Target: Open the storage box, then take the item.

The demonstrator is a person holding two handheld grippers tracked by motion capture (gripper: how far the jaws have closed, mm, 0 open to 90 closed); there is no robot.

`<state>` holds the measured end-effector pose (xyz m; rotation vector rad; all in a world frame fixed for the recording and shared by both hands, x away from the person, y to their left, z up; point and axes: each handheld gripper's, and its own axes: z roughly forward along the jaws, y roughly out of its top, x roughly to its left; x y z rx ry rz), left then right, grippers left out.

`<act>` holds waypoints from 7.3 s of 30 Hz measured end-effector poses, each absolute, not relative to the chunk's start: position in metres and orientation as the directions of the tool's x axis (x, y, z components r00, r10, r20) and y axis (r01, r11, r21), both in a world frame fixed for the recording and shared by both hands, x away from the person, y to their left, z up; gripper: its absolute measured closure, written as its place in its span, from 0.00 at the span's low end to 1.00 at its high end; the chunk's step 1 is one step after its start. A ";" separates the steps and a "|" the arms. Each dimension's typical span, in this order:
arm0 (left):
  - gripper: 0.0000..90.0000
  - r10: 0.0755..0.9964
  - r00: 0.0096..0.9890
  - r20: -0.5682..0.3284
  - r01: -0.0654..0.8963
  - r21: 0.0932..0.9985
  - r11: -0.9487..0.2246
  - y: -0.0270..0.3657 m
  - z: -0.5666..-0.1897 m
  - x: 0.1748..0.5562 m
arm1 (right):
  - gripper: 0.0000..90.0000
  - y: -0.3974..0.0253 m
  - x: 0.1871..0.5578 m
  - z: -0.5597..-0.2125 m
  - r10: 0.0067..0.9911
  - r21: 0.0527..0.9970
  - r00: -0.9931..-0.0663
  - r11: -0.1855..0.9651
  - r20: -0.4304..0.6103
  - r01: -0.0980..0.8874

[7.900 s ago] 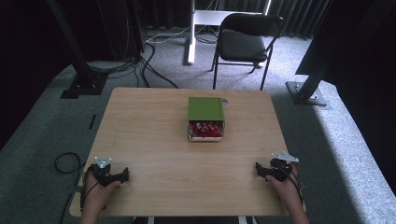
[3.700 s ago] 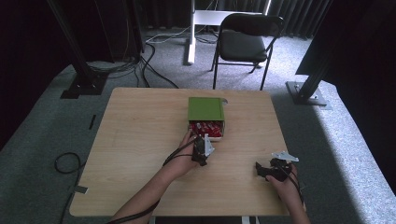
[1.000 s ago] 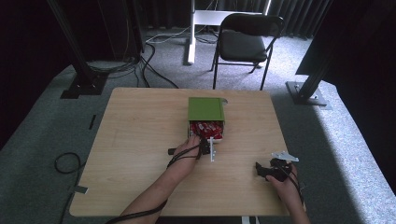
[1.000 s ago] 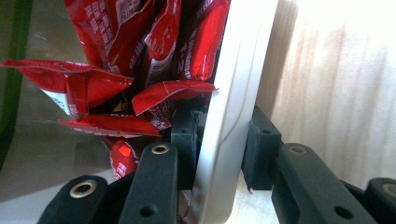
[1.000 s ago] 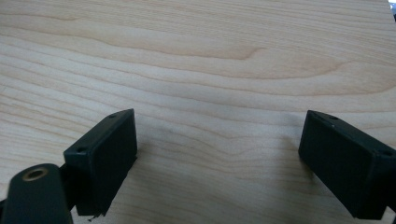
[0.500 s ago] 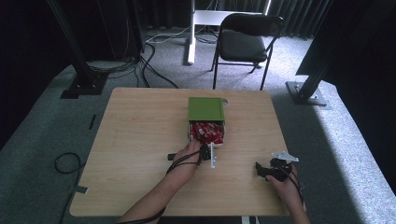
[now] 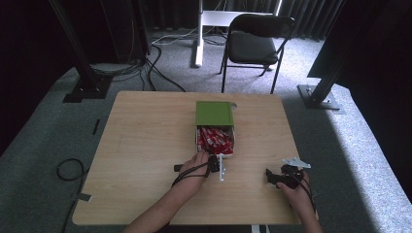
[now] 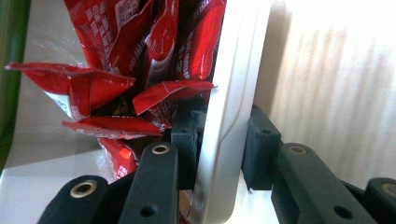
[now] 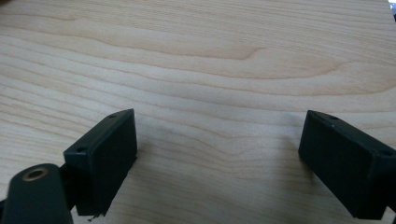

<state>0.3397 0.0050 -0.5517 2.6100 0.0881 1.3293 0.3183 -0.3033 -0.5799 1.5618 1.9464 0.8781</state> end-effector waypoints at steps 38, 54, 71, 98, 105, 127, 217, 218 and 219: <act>0.78 0.147 0.621 0.770 -0.058 0.232 -0.971 0.009 -0.555 0.294 | 0.12 -0.303 0.318 -0.580 0.974 0.740 -0.225 0.139 0.017 0.658; 0.62 0.180 0.704 0.687 -0.036 0.287 -0.957 0.012 -0.546 0.294 | 0.12 -0.303 0.318 -0.580 0.974 0.740 -0.225 0.139 0.017 0.658; 0.47 0.281 0.850 0.446 0.055 0.456 -0.888 0.023 -0.515 0.287 | 0.12 -0.303 0.318 -0.580 0.974 0.740 -0.225 0.139 0.017 0.658; 0.43 0.628 0.739 0.244 0.202 0.809 -0.552 0.095 -0.452 0.304 | 0.12 -0.303 0.318 -0.580 0.974 0.740 -0.224 0.139 0.017 0.659; 0.41 0.691 0.693 0.204 0.244 0.836 -0.491 0.121 -0.453 0.309 | 0.12 -0.303 0.318 -0.580 0.974 0.740 -0.224 0.139 0.017 0.658; 0.33 0.828 0.552 0.100 0.340 0.880 -0.333 0.194 -0.483 0.306 | 0.12 -0.303 0.318 -0.580 0.974 0.740 -0.225 0.139 0.017 0.658; 0.12 0.982 0.187 0.027 0.679 0.718 -0.149 0.262 -0.570 0.305 | 0.12 -0.306 0.320 -0.576 0.980 0.742 -0.197 0.103 0.040 0.663; 0.12 0.982 0.186 0.027 0.679 0.719 -0.149 0.262 -0.570 0.305 | 0.12 -0.306 0.320 -0.575 0.980 0.743 -0.196 0.099 0.044 0.662; 0.12 0.982 0.185 0.027 0.680 0.718 -0.147 0.262 -0.570 0.305 | 0.12 -0.305 0.319 -0.572 0.979 0.745 -0.196 0.096 0.047 0.660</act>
